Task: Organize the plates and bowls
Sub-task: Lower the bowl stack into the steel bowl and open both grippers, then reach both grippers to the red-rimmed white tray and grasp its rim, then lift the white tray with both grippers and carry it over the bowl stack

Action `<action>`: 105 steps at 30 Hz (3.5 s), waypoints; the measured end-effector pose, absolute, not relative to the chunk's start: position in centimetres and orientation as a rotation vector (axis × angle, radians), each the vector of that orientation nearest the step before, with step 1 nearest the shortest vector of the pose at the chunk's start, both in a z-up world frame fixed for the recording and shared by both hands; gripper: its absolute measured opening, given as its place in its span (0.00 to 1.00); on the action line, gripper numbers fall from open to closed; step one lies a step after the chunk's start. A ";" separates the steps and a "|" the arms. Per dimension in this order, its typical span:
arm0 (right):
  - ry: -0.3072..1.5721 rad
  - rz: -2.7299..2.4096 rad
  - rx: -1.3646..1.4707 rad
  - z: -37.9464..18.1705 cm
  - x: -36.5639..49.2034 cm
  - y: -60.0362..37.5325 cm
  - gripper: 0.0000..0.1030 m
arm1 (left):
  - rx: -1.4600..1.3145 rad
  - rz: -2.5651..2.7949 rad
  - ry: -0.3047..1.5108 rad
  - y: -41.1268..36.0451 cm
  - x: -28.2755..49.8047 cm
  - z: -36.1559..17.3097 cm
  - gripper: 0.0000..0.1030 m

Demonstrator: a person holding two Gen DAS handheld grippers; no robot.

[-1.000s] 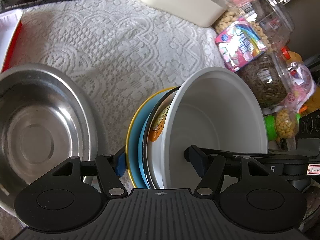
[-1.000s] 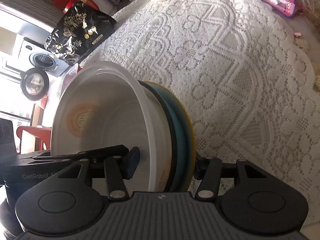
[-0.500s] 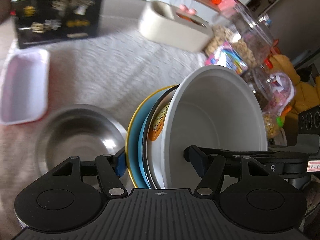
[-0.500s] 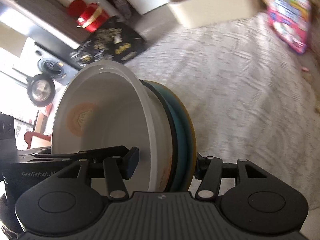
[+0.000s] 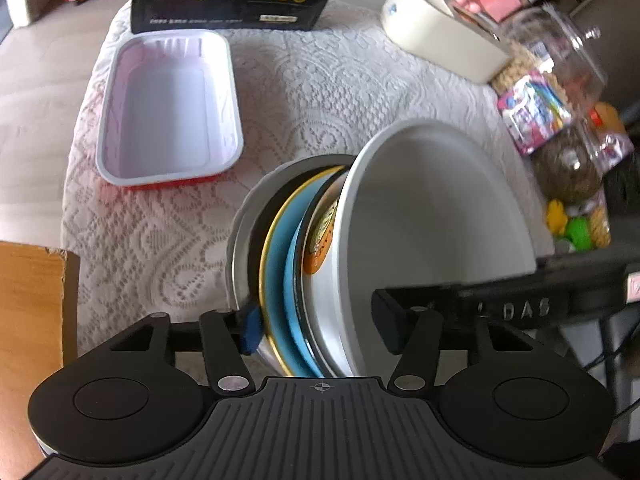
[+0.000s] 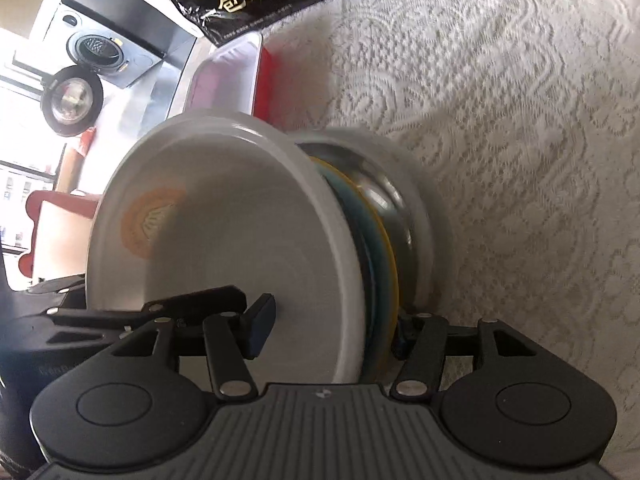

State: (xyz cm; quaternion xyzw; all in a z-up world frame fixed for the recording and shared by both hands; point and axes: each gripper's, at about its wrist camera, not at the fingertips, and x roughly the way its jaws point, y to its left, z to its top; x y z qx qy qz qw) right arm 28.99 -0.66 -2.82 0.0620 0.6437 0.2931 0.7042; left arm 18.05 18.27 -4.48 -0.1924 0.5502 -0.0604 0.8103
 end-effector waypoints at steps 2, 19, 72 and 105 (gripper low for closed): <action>1.424 0.632 0.130 -2.8 29.1 -0.5 0.57 | -0.381 -0.144 1.165 18.3 18.0 -4.6 0.53; 1.387 0.536 0.024 -1.3 29.8 1.0 0.59 | -0.436 -0.195 1.089 21.1 16.8 -5.2 0.35; 1.353 0.523 -0.272 -0.2 40.4 19.6 0.40 | -0.464 0.170 1.113 33.6 28.1 -7.7 0.30; 1.141 0.647 -0.157 10.4 34.2 12.9 0.24 | -0.492 0.005 0.845 30.0 21.2 4.3 0.27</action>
